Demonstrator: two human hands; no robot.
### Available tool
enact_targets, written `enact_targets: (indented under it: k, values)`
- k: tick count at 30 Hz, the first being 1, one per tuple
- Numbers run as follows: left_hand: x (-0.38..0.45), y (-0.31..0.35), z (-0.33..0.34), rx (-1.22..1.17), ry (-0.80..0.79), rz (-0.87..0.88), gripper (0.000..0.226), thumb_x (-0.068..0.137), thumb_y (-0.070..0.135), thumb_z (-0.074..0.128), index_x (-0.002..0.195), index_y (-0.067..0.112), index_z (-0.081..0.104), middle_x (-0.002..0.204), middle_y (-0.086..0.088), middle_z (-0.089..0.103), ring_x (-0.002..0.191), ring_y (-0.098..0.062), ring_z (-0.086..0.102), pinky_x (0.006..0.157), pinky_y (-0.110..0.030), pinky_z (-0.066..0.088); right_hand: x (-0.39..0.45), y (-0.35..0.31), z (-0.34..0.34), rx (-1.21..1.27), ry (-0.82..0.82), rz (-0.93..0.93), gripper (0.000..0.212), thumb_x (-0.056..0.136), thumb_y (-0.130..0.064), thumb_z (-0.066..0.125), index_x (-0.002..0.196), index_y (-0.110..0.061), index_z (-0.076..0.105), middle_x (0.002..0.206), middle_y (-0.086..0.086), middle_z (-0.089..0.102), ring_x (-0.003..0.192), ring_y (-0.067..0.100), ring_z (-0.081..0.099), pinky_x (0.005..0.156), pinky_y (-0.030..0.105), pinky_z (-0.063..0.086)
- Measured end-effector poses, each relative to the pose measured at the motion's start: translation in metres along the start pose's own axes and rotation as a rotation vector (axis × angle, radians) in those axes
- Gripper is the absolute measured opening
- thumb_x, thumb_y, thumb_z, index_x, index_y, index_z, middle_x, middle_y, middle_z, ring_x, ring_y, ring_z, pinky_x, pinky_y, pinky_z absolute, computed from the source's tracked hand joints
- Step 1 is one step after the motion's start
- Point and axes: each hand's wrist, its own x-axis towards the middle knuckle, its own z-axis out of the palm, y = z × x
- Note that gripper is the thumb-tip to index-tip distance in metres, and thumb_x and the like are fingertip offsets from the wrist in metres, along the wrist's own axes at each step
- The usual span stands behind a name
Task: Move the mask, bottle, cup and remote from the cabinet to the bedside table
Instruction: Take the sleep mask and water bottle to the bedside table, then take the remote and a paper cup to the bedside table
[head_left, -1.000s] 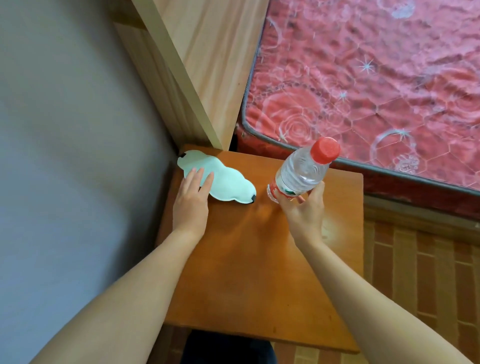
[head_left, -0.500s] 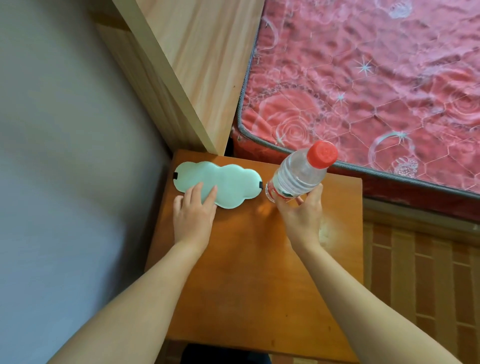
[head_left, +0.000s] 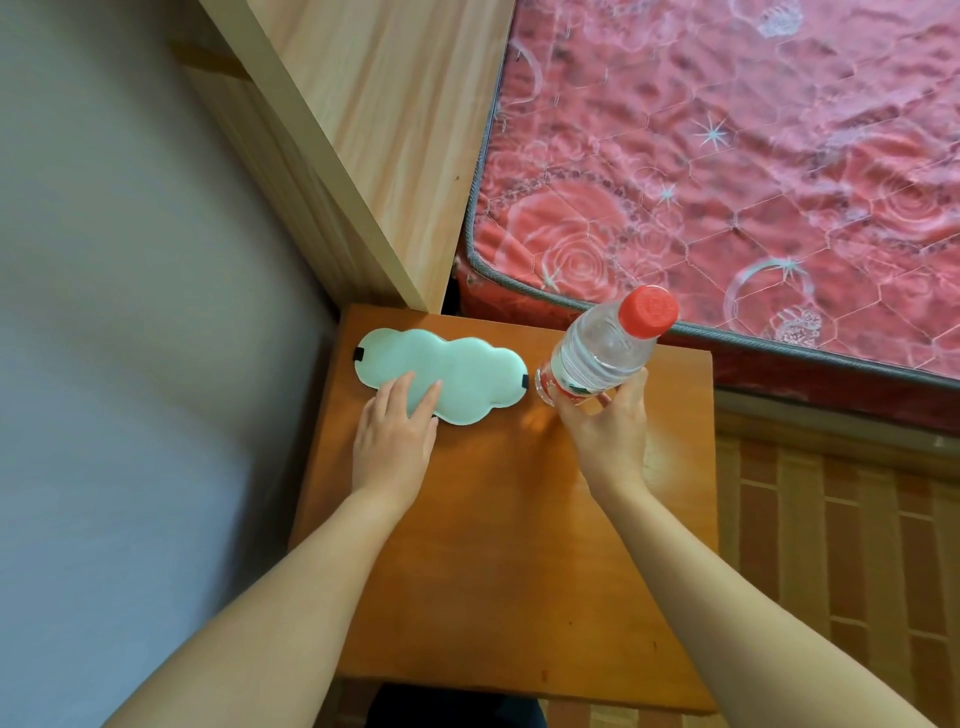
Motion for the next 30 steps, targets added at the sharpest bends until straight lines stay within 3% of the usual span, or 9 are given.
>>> enact_targets:
  k: [5,9,13,18,23,27,30]
  values:
    - [-0.004,0.000,-0.007,0.050,-0.076,-0.002,0.052,0.096,0.029,0.040,0.144,0.024,0.022,0.152,-0.009,0.022,0.142,-0.026,0.015,0.115,-0.039,0.012,-0.001,-0.001,-0.008,-0.054,-0.071,0.044,0.069,0.074,-0.033,0.074,0.129,-0.019,0.035,0.124,-0.006,0.050,0.110,0.006,0.048,0.091,0.022,0.041]
    - [-0.009,0.003,-0.028,0.079,-0.108,-0.010,0.052,0.096,0.034,0.038,0.144,0.022,0.022,0.153,-0.009,0.019,0.142,-0.025,0.012,0.116,-0.039,0.007,-0.005,-0.010,-0.027,-0.188,-0.125,0.078,0.074,0.077,-0.030,0.070,0.138,-0.016,0.029,0.141,0.001,0.041,0.127,0.014,0.041,0.101,0.028,0.037]
    - [-0.013,0.014,-0.067,0.074,-0.137,0.042,0.049,0.095,0.035,0.041,0.141,0.020,0.030,0.149,-0.007,0.028,0.140,-0.023,0.020,0.116,-0.039,0.012,-0.015,-0.032,-0.060,-0.403,-0.180,0.050,0.072,0.083,-0.025,0.065,0.141,-0.010,0.025,0.147,0.009,0.034,0.134,0.022,0.034,0.110,0.036,0.032]
    - [-0.026,0.035,-0.133,0.156,-0.171,0.220,0.046,0.094,0.036,0.044,0.137,0.019,0.036,0.143,-0.007,0.038,0.134,-0.022,0.031,0.114,-0.039,0.020,-0.046,-0.071,-0.116,-0.672,-0.226,-0.047,0.063,0.086,-0.026,0.060,0.138,-0.006,0.031,0.141,0.013,0.041,0.127,0.029,0.040,0.102,0.039,0.037]
    - [-0.051,0.073,-0.200,0.145,-0.147,0.458,0.043,0.090,0.027,0.053,0.130,0.011,0.046,0.132,-0.012,0.051,0.121,-0.027,0.046,0.105,-0.039,0.035,-0.091,-0.125,-0.188,-0.814,-0.165,-0.180,0.057,0.086,-0.020,0.060,0.136,-0.005,0.036,0.138,0.013,0.046,0.128,0.028,0.041,0.105,0.036,0.035]
    - [-0.071,0.113,-0.242,0.119,-0.027,0.692,0.036,0.078,0.018,0.068,0.110,0.004,0.062,0.107,-0.019,0.066,0.099,-0.036,0.061,0.090,-0.043,0.047,-0.132,-0.153,-0.245,-0.961,-0.064,-0.276,0.054,0.085,-0.021,0.062,0.131,-0.001,0.043,0.132,0.017,0.052,0.125,0.030,0.046,0.107,0.039,0.035]
    - [-0.082,0.155,-0.268,0.129,0.006,0.807,0.039,0.077,0.020,0.069,0.112,0.004,0.062,0.109,-0.017,0.066,0.102,-0.034,0.061,0.092,-0.043,0.047,-0.161,-0.161,-0.288,-1.012,0.037,-0.251,0.055,0.084,-0.026,0.063,0.130,-0.001,0.045,0.129,0.017,0.055,0.124,0.031,0.049,0.105,0.041,0.039]
